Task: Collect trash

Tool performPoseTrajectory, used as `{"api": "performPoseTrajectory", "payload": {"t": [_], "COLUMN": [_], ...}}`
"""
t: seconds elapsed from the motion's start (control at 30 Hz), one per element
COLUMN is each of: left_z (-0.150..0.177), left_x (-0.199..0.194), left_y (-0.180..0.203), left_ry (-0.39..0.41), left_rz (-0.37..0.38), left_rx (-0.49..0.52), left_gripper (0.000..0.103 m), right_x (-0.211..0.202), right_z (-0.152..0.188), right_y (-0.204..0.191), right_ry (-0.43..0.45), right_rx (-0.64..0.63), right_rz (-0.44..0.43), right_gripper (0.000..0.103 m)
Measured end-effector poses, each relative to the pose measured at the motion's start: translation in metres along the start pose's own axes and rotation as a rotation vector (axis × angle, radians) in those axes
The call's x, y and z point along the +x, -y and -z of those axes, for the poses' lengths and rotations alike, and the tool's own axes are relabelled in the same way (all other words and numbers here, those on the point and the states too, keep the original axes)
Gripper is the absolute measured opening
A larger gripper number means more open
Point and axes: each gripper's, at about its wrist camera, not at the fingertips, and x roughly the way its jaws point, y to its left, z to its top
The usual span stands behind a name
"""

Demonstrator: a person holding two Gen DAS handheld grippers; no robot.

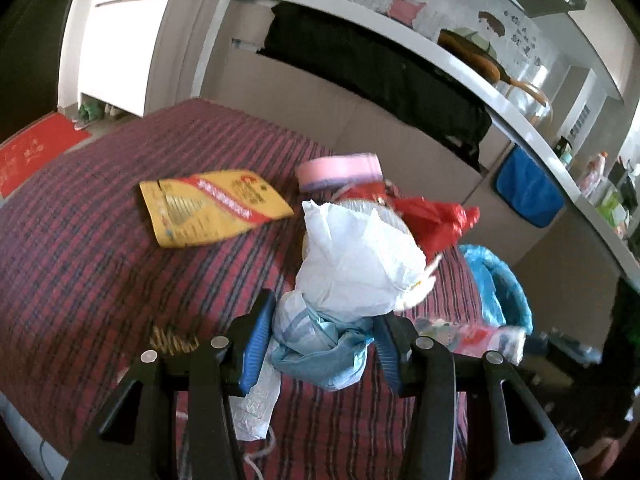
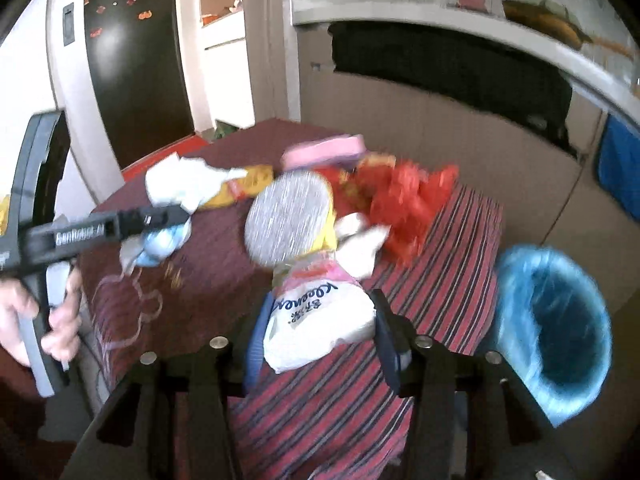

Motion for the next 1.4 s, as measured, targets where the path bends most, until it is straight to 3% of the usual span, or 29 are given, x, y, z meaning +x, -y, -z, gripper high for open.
{"api": "performPoseTrajectory", "payload": {"t": [0.2,0.3,0.6,0.67,0.73,1.17,1.27,1.4], "left_z": [0.012,0.016,0.023,0.024,0.025,0.026,0.026,0.025], "left_x": [0.001,0.000,0.008,0.005,0.003,0.010,0.010,0.008], "left_y": [0.005,0.005,0.010,0.014,0.015,0.021,0.021,0.021], "left_ry": [-0.038,-0.044,-0.047,-0.028,-0.013,-0.017,-0.018,-0.011], "left_rz": [-0.019,-0.022,-0.055,-0.075,-0.091,-0.127,-0.127,-0.123], "left_rx": [0.020,0.022,0.044,0.073,0.090,0.115,0.119,0.113], "left_gripper": [0.049,0.049,0.049,0.049,0.049,0.049,0.049,0.049], "right_x": [0.009,0.015,0.031,0.043,0.055,0.081,0.086,0.097], "right_z": [0.030,0.032,0.036,0.030,0.028,0.020,0.016,0.011], "right_y": [0.006,0.003,-0.003,-0.004,-0.005,-0.006,-0.007,-0.011], "right_ry": [-0.074,-0.125,-0.134,-0.156,-0.170,-0.226,-0.234,-0.270], "right_rx": [0.039,-0.006,-0.055,-0.067,-0.088,-0.119,-0.110,-0.124], "right_rz": [-0.065,-0.095,-0.089,-0.080,-0.059,-0.052,-0.057,-0.087], "right_gripper": [0.051,0.062,0.062,0.059,0.049,0.054,0.056,0.073]}}
